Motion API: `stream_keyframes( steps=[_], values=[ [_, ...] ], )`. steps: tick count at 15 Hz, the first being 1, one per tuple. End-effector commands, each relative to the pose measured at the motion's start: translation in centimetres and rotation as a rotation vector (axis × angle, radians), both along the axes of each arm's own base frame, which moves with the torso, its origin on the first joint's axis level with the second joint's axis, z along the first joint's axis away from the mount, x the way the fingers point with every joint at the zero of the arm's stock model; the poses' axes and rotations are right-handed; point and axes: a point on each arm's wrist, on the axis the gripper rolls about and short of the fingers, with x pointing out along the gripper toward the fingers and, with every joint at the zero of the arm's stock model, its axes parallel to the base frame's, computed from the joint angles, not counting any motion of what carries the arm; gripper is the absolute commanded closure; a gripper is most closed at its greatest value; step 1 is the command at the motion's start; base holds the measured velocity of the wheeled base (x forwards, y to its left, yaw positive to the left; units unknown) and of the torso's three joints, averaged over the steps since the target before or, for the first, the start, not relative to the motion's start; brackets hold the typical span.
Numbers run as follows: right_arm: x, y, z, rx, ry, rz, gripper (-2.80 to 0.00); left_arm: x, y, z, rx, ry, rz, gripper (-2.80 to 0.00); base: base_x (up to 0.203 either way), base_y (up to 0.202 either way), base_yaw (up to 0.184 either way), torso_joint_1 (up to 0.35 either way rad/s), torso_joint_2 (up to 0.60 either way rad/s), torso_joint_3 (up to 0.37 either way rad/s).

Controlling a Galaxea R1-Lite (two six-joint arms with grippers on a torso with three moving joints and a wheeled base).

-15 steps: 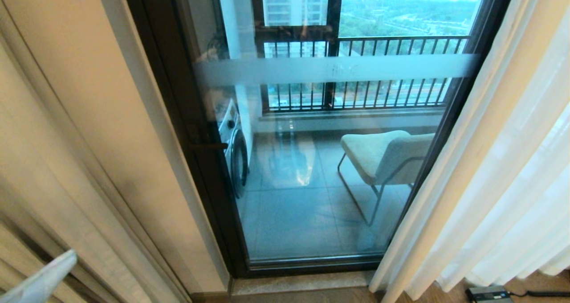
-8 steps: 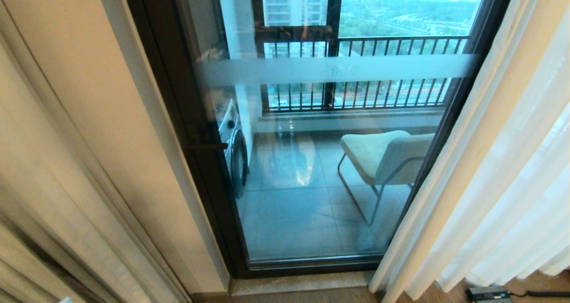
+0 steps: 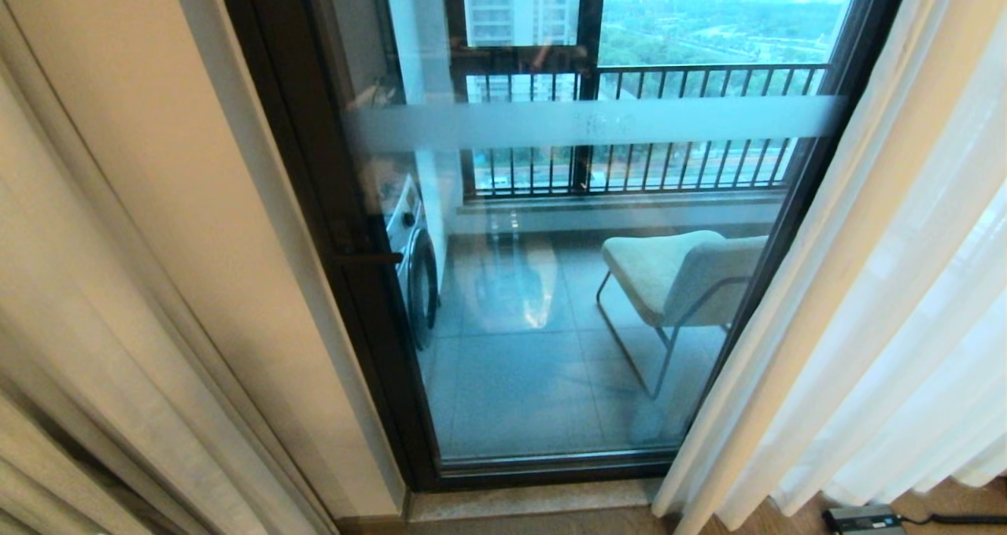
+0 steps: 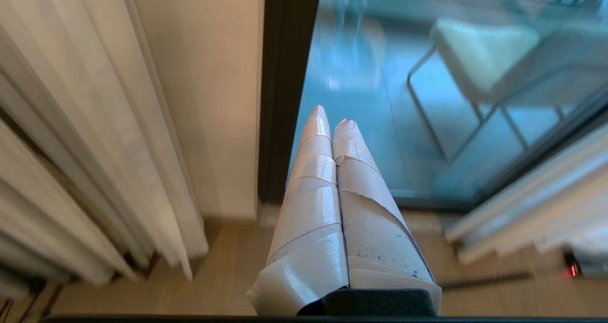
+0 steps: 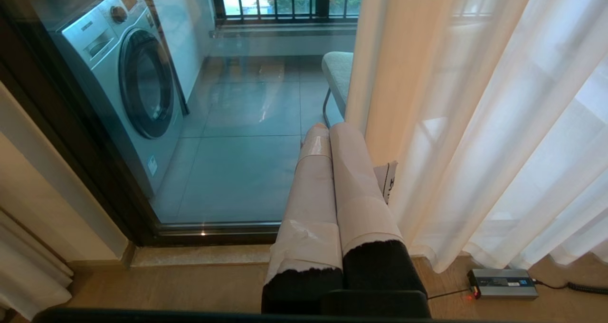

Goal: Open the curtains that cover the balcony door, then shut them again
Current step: Pull the inner curtains open on both sides

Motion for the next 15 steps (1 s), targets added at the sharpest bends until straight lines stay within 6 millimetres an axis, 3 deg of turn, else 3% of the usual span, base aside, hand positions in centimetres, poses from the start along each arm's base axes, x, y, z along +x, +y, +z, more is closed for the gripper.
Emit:
stream_keyframes(
  steps=[1, 5, 11, 15],
  values=[
    [0.0, 0.0, 0.0, -0.001, 0.000, 0.000, 0.00, -0.6, 0.0, -0.1, -0.003, -0.077, 0.011, 0.00, 0.000, 0.000, 0.000, 0.000, 0.00, 0.000],
    [0.0, 0.0, 0.0, 0.000, 0.000, 0.000, 0.00, -1.8, 0.0, -0.3, -0.021, -0.221, 0.029, 0.00, 0.000, 0.000, 0.000, 0.000, 0.00, 0.000],
    [0.0, 0.0, 0.0, 0.000, 0.000, 0.000, 0.00, -1.8, 0.0, -0.3, -0.015, -0.222, 0.030, 0.00, 0.000, 0.000, 0.000, 0.000, 0.00, 0.000],
    [0.0, 0.0, 0.0, -0.001, 0.000, 0.000, 0.00, -1.8, -0.1, -0.4, 0.141, -0.212, -0.007, 0.00, 0.000, 0.000, 0.000, 0.000, 0.00, 0.000]
  ],
)
